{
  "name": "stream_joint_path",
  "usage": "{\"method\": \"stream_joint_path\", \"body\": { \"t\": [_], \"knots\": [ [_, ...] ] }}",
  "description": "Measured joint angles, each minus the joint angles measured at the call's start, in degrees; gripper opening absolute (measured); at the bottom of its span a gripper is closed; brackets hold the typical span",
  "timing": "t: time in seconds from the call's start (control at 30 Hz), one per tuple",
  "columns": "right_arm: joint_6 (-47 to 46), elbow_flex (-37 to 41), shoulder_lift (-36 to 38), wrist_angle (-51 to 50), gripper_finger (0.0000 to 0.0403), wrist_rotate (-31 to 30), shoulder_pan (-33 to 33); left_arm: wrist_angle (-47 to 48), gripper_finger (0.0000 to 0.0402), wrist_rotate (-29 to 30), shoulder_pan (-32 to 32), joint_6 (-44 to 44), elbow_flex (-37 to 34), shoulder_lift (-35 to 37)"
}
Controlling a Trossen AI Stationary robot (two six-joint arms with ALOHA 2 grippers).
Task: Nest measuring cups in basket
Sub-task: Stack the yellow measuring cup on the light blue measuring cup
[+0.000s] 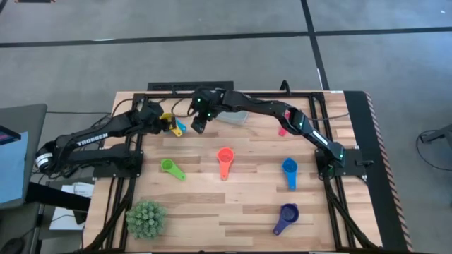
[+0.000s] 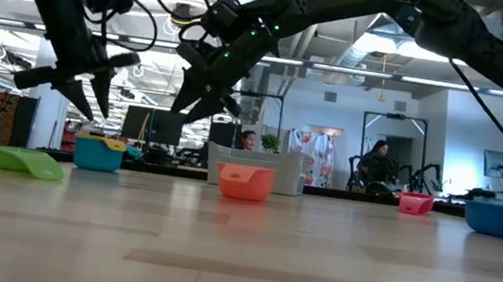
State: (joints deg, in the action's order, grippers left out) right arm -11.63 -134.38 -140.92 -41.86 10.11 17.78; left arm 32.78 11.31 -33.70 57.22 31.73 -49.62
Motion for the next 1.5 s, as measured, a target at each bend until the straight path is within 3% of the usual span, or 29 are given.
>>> {"method": "stream_joint_path", "body": {
  "t": [0.17, 0.43, 0.63, 0.87, 1.2, 1.5],
  "knots": [
    [0.1, 2.7, -0.6, 9.0, 0.0182, -2.6, -1.0, 6.0, 0.008, -2.1, 6.9, 1.9, 0.0, 0.9],
    [-7.7, 3.7, -4.1, 14.5, 0.0126, -4.1, -0.5, 7.2, 0.0062, 5.5, 14.8, 11.3, -2.1, 0.5],
    [-9.7, 3.3, -6.5, 19.4, 0.009, -4.2, 0.0, -0.6, 0.0051, 6.8, 13.7, 13.4, -6.4, 0.5],
    [-10.1, 3.2, -7.6, 20.1, 0.007, -3.4, 0.4, -2.6, 0.004, 8.1, 11.3, 12.0, -7.0, -1.6],
    [0.0, 3.1, -7.5, 16.5, 0.0065, -4.2, 0.1, -13.8, 0.0034, 5.9, 8.8, 9.4, -7.0, -9.7],
    [10.2, 3.1, -7.5, 17.5, 0.0065, -3.6, -2.6, -17.1, 0.0034, 5.5, 7.3, 9.3, -7.0, -8.8]
  ]
}}
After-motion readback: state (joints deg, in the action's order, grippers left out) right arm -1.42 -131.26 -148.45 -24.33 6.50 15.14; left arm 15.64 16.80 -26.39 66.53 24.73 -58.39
